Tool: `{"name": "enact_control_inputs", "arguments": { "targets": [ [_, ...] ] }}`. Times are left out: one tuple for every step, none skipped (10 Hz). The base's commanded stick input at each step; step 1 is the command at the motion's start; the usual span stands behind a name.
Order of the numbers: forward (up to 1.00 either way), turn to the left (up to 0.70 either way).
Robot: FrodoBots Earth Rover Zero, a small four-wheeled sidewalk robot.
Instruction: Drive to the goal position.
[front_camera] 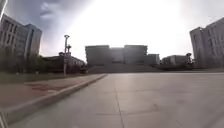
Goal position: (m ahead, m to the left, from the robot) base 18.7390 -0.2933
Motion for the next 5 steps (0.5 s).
{"name": "enact_control_inputs", "arguments": {
  "targets": [
    [1.00,0.00],
    [1.00,0.00],
    [1.00,0.00],
    [1.00,0.00],
    [1.00,0.00]
  ]
}}
